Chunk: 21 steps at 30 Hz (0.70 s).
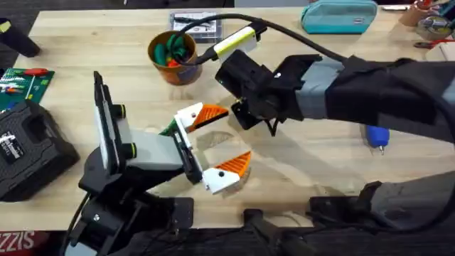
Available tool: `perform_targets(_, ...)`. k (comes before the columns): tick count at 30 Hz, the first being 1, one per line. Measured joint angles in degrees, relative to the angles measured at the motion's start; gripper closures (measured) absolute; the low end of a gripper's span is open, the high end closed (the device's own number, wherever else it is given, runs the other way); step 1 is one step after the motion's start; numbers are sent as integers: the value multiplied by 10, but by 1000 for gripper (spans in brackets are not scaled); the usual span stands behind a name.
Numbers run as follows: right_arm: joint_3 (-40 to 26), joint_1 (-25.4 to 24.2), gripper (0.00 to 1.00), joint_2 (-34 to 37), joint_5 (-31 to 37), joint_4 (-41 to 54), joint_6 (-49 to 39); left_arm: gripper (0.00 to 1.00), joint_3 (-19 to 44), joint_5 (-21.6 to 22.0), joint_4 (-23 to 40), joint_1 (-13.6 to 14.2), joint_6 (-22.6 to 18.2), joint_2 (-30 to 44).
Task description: Pick up the gripper from the table and insert it into the empty holder that is missing its gripper. Then pick up a screw, insert it into the mounting hole, and use the screwdriver to tighten it. Finally, clean up the table by picking up the vegetable and placing it into the bucket.
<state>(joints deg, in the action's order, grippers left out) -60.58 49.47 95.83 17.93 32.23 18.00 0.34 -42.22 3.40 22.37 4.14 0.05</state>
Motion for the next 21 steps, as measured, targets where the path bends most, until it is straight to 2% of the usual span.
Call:
perform_targets(11, -6, 0, 996, -16, -6, 33, -32, 21, 0, 0, 0, 0, 0, 0)
perform_targets(21, -67, 0, 996, -127, -11, 87, -69, 21, 0, 0, 0, 0, 0, 0)
